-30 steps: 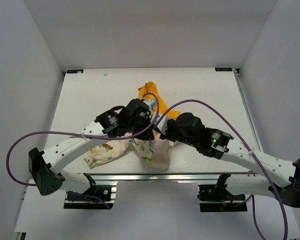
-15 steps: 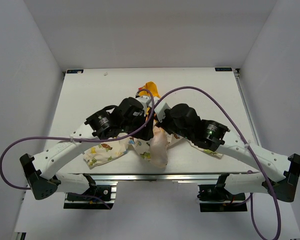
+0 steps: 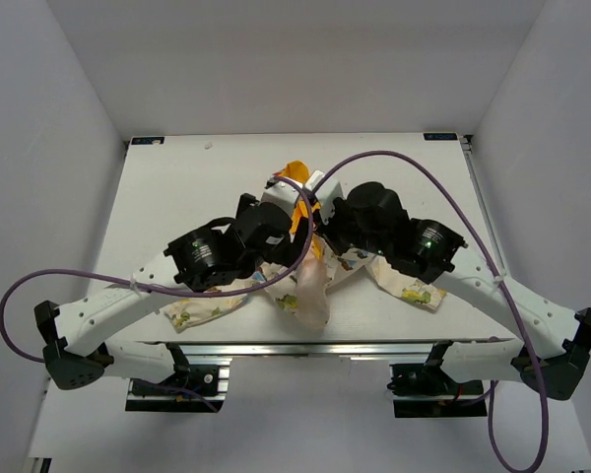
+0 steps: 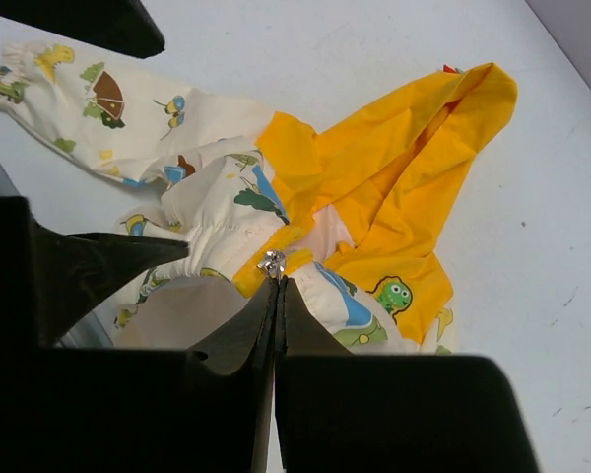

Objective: Zip up the jacket

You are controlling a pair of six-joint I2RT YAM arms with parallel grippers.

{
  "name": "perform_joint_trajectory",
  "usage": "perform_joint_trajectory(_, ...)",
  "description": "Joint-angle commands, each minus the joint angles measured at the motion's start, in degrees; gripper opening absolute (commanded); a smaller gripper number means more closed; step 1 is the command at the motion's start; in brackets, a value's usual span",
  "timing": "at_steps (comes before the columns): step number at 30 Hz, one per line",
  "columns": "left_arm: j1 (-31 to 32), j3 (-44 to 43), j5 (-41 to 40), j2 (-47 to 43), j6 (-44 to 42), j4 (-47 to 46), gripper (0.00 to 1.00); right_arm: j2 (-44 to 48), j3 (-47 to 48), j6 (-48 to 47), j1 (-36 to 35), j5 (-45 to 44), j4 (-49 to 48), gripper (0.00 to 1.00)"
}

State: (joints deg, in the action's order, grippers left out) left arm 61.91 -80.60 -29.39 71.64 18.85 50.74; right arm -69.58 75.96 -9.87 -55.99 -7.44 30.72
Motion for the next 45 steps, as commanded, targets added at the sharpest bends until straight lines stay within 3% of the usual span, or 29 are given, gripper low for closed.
perform_joint_trajectory(1, 8.47, -1.05, -2.33, 3.15, -12.6, -6.7, 0.98, -3.8, 3.75, 2.66, 1.84, 4.89, -1.1, 0.0)
perform_joint_trajectory(7, 9.81, -0.35, -3.66, 2.46, -17.35, -11.71, 0.98, -5.65, 4.37, 4.85, 4.39, 7.0, -0.57, 0.0)
perform_joint_trajectory(15, 9.81, 4.92, -4.18, -3.43, -16.66, -14.18, 0.98, -6.01, 3.67, 5.91, 7.82, 12.54, -0.31, 0.0)
perform_joint_trajectory(29, 9.2, 8.35, -9.98, -0.01, -18.76, -17.78, 0.98, -6.27, 5.6, 8.46, 12.13, 19.66, 2.85, 0.0)
perform_joint_trajectory(36, 2.61, 7.3, -3.84, 1.31, -20.7, -19.37, 0.98, -5.92, 5.25, 8.81, 12.13, 20.1, 2.94, 0.0)
perform_joint_trajectory(45, 2.34, 8.18, -0.77, 3.07, -22.63, -20.07, 0.95, -6.71, 6.3, 9.43, 13.27, 21.15, 2.85, 0.0)
